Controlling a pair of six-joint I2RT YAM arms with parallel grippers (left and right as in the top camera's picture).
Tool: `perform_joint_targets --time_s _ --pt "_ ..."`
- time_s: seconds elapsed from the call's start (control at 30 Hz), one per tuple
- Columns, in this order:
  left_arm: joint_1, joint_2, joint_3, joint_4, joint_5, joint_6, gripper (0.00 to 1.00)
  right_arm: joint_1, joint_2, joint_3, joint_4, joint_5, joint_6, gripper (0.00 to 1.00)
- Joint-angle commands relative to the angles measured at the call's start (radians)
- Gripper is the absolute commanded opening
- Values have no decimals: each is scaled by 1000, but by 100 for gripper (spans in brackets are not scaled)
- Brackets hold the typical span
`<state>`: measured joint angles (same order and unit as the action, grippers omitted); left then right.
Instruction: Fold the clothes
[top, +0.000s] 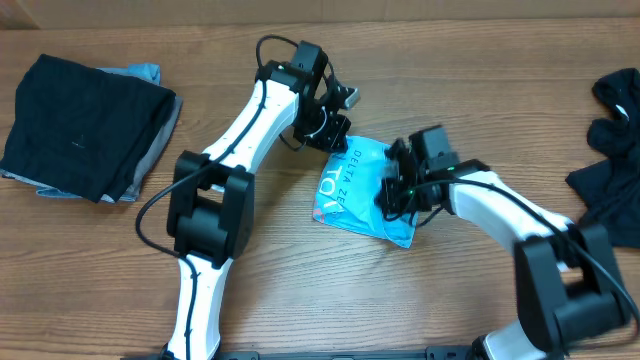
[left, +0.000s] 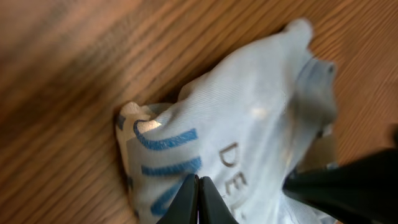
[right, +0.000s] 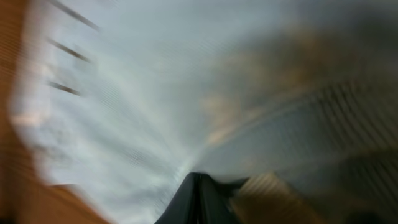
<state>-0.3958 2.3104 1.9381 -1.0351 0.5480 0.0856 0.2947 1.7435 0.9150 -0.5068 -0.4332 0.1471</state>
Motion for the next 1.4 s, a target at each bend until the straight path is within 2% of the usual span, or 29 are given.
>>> perform_joint_targets --time_s 0.0,0.13,0.23,0.37,0.5,0.63,0.87,1.03,1.13,1.27,1.37 --pt "-5 26 3 -7 45 50 4 -28 118 -40 10 -22 21 4" --pt "-2 26 0 -11 -26 50 4 -103 128 -38 1 -42 62 4" --pt "12 -21 30 -8 -20 68 4 -141 108 0 -58 -139 -35 4" --pt "37 -111 121 13 3 3 4 -167 45 133 -174 -200 -93 4" --pt "34 -122 126 -50 9 6 4 -168 -30 235 -231 -321 -178 4" --pt "19 -122 45 -63 100 66 4 -168 -70 256 -221 -220 -178 4" --pt "3 -120 -180 13 100 76 4 -168 30 185 -168 34 -172 4" --pt "3 -120 -309 81 92 76 5 -168 153 137 -76 73 -140 4" --pt "3 -120 -372 105 27 71 4 -168 213 135 -62 73 -128 4" --pt "3 -121 -323 60 13 71 4 -168 205 153 -89 21 -129 4" --pt "3 -145 -165 -47 25 71 4 -168 171 223 -147 -15 -129 4"
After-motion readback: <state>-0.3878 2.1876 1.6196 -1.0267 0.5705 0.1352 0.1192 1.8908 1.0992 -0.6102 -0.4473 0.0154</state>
